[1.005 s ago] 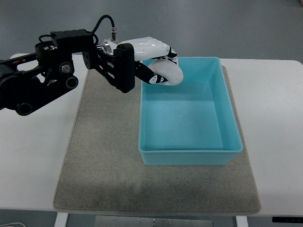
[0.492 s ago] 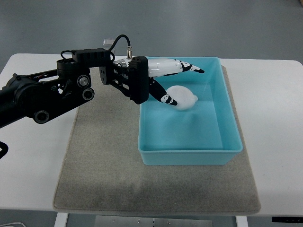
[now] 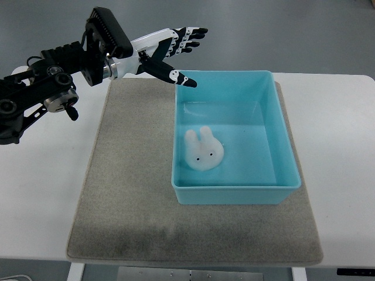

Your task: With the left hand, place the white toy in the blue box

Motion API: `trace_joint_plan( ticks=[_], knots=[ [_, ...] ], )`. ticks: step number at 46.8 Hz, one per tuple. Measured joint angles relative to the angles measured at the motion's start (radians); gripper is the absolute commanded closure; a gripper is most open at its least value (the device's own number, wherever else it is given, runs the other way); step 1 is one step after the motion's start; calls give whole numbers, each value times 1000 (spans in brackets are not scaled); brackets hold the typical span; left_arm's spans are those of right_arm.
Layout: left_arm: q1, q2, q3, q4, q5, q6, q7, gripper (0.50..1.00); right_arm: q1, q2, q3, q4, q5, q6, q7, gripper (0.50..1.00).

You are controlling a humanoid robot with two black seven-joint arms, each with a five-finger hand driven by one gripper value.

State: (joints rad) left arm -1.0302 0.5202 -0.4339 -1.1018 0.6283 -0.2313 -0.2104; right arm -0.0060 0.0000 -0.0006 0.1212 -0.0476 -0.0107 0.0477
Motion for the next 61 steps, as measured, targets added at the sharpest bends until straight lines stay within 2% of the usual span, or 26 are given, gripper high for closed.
trace_joint_plan(
  ticks=[10,17,24,29,33,40,49,61],
  knots=[
    [121,30,-111,51,-230,-28,1,504,0,0,0,0,0,0,0,564],
    [204,59,-192,78,-361,-120,6,504,0,0,0,0,0,0,0,564],
    [238,65,-202,152,-463,-198,19,504,0,0,-1,0,0,0,0,564],
    [253,65,-203,206,-561,-259,57,504,0,0,0,0,0,0,0,564],
    [262,66,-203,236,-669,-293,112,504,0,0,0,0,0,0,0,564],
    [297,66,-203,261,-800,-313,196,504,0,0,-1,0,0,0,0,564],
    [327,66,-217,263,-837,-345,202,504,0,0,0,0,0,0,0,564],
    [329,66,-222,254,-862,-350,202,504,0,0,0,0,2,4,0,564]
  ],
)
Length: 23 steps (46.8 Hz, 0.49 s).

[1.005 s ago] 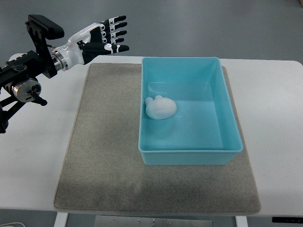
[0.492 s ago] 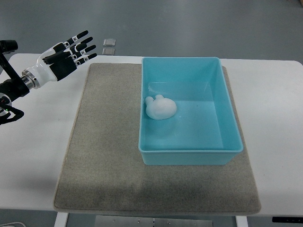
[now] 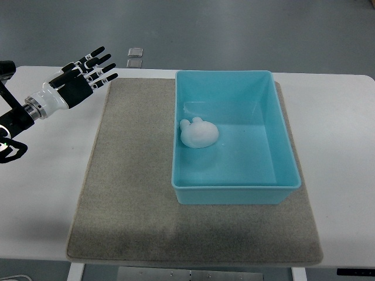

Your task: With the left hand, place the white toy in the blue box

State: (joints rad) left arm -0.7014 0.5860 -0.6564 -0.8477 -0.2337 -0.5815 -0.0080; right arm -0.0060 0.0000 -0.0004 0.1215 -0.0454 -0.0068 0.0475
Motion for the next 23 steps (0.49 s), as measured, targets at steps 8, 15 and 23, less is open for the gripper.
trace_joint_plan(
  ticks=[8,15,23],
  knots=[
    [6,2,-12,-1,0,0,-1,504,0,0,-3,19,-6,8,-3,564],
    [7,0,-17,-1,1,0,-1,504,0,0,1,3,1,2,-5,564],
    [6,-1,-18,-1,2,2,-2,504,0,0,2,17,-2,8,-4,564]
  ],
)
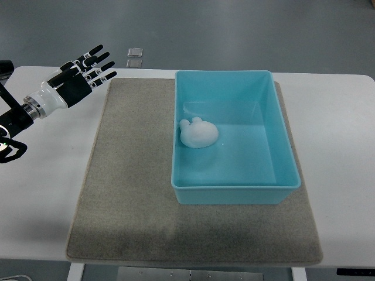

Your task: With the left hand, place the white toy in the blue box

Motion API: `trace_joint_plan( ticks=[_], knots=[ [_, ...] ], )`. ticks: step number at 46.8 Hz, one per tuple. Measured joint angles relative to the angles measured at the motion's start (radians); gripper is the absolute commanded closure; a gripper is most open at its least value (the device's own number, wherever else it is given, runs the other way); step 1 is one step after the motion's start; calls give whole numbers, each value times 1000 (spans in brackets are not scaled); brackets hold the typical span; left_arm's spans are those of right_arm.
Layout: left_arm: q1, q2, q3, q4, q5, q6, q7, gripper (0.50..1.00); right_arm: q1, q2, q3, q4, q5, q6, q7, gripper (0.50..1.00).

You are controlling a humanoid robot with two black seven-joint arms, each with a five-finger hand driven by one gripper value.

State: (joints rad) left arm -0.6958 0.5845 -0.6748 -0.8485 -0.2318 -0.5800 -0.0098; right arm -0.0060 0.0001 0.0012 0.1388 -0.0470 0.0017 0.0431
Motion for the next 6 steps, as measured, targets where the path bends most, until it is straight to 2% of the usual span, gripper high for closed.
trace_joint_plan(
  ticks=[6],
  knots=[
    [0,0,0,0,0,1,0,504,-2,0,-4,1,-5,0,2,564]
  ],
)
